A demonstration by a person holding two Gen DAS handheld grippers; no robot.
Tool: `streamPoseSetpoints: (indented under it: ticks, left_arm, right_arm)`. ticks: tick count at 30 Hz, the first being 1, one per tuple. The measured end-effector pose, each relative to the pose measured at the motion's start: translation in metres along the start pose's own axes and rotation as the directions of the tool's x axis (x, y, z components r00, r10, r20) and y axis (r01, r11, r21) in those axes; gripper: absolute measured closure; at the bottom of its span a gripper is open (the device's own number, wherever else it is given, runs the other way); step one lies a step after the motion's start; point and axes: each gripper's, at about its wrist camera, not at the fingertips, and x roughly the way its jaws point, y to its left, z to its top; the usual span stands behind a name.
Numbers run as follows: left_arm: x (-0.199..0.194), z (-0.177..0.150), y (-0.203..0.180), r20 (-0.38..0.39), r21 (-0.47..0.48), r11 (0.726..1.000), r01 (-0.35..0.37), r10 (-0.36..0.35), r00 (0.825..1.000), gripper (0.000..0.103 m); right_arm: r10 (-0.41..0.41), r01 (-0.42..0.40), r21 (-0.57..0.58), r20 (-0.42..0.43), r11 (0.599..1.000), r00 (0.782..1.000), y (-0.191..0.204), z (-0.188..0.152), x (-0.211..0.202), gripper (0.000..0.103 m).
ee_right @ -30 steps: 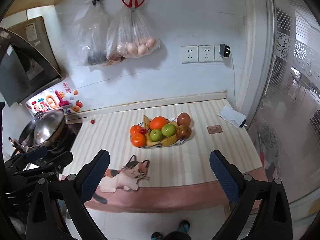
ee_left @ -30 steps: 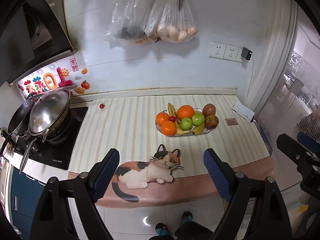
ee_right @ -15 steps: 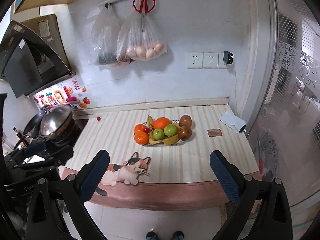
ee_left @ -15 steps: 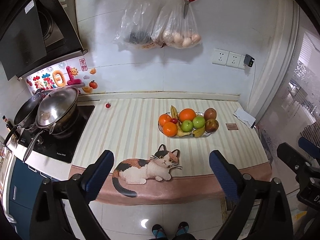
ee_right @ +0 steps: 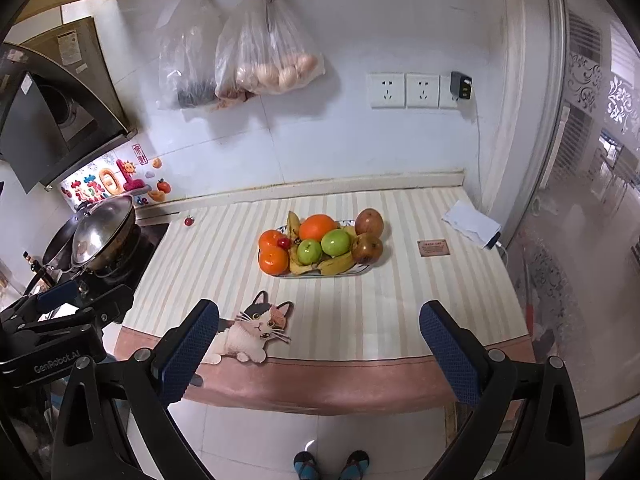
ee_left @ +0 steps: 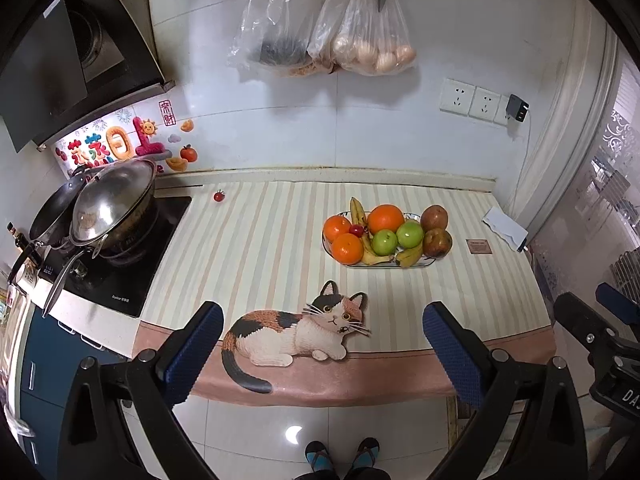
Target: Organize fruits
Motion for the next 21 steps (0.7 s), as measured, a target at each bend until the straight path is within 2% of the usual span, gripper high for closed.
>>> streamPoseSetpoints:
  ticks: [8, 21]
  left_arm:
    - [0.009, -0.001, -0.003, -0.016, 0.015, 1.000, -0.008, 0.008, 1.000, 0.001]
    - [0.011, -0.002, -0.004, -0.016, 0.015, 1.000, -0.007, 0.007, 1.000, 0.001]
  right_arm:
    - [-0.004, 0.004, -0.006, -0.020, 1.000, 1.000, 0.000, 0.001, 0.016, 0.001]
    - [-0.003, 0.003, 0.005, -0.023, 1.000, 1.000, -0.005, 0.002, 0.020, 0.001]
